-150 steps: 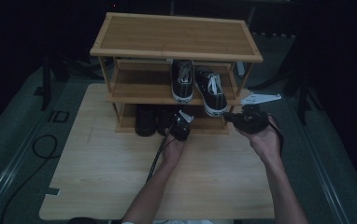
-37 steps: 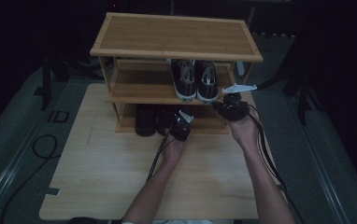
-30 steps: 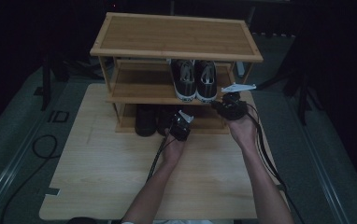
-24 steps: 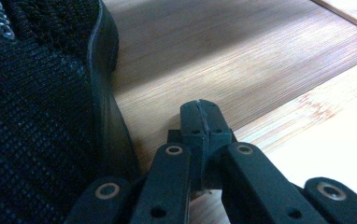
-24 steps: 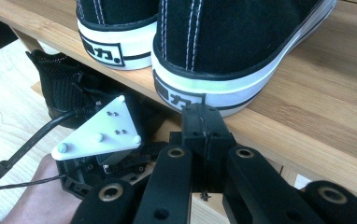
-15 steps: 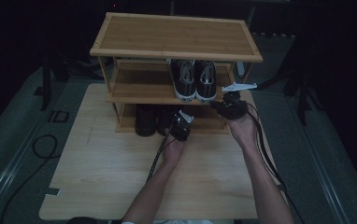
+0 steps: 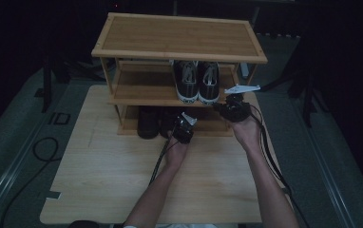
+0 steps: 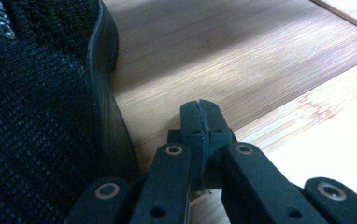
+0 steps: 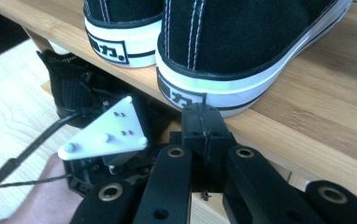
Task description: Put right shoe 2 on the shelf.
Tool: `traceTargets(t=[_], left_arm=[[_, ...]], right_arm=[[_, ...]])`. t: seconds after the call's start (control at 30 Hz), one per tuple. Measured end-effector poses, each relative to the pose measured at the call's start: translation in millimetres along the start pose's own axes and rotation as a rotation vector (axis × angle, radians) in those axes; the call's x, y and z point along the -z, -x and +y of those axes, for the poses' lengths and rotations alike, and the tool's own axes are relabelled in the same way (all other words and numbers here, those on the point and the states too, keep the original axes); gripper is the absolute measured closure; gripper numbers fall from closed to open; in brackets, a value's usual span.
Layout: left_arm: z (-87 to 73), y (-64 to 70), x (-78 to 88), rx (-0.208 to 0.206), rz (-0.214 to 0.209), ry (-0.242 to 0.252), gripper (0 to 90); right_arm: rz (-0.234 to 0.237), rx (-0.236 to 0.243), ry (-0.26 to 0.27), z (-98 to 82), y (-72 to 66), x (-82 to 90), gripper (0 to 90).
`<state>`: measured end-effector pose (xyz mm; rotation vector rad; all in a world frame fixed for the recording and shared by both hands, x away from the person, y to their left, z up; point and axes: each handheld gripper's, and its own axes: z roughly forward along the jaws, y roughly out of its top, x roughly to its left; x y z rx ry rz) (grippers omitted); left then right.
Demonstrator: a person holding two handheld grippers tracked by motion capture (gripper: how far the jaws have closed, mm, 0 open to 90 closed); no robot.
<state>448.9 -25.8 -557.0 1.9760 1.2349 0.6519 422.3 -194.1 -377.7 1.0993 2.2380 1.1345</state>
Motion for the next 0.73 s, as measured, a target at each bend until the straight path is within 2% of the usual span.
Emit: traceTargets(t=[0.1, 0.33, 0.5, 0.57, 0.73], left_arm=[[-0.1, -0.2, 0.1, -0.002, -0.004, -0.001, 90.0], [-0.7, 1.4, 0.2, -0.017, 0.007, 0.005, 90.0], [-1.1, 3.4, 0.1, -0.024, 0.019, 0.013, 90.0], [-1.1, 2.9, 0.0, -0.013, 0.014, 0.014, 90.0], [-1.2, 3.3, 0.1, -0.024, 0.020, 0.014, 89.9]], right_arm=[[-0.025, 0.012, 0.000, -2.4, 0.3, 3.7, 90.0], [-0.065, -0.071, -0.005, -25.6, 22.2, 15.8, 90.0], [-0.090, -0.110, -0.020, -38.8, 36.4, 19.2, 90.0], [-0.098, -0.123, -0.026, -43.0, 40.3, 19.1, 90.0], [-0.107, -0.146, -0.043, -51.1, 46.5, 15.9, 89.9]])
